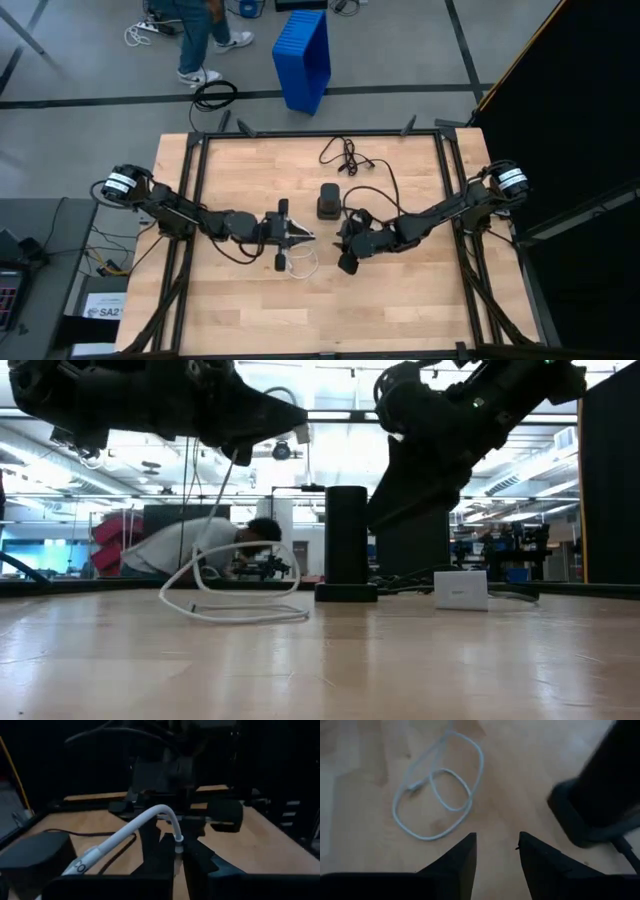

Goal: Insert USB
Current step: Insert the white charger cable into the white charger adapter

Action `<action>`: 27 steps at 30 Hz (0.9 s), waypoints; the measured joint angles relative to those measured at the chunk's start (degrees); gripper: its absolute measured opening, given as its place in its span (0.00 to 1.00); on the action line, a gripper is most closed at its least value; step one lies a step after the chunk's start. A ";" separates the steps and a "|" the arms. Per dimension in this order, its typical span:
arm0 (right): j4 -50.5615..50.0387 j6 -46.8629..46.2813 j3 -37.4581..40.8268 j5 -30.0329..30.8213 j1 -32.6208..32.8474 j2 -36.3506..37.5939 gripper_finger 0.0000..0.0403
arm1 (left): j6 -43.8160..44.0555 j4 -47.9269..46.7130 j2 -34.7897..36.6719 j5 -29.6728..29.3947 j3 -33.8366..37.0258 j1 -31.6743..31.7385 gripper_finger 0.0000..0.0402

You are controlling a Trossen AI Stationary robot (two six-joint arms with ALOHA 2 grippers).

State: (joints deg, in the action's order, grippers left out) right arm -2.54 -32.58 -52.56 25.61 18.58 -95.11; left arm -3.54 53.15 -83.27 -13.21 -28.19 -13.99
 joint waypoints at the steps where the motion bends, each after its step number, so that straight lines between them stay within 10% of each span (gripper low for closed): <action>1: -0.01 -0.59 -0.01 -0.37 0.17 0.25 0.32 | -0.97 -0.17 1.33 -0.22 0.86 0.15 0.00; 10: 15.58 2.20 -0.04 0.81 1.30 -0.37 0.35 | -3.43 5.43 21.78 -3.38 11.56 -3.23 0.00; 15: 31.13 11.38 -0.22 -5.56 -0.44 -2.64 0.35 | -6.49 6.31 21.07 -3.13 10.19 -6.61 0.00; 27: 29.85 24.03 -1.73 -7.17 -6.90 -3.15 0.40 | -4.03 -0.77 13.88 -2.40 -0.89 -6.81 0.00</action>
State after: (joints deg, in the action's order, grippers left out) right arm 27.31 -8.54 -54.28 18.44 11.68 -98.26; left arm -7.56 52.39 -69.40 -15.61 -29.08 -20.80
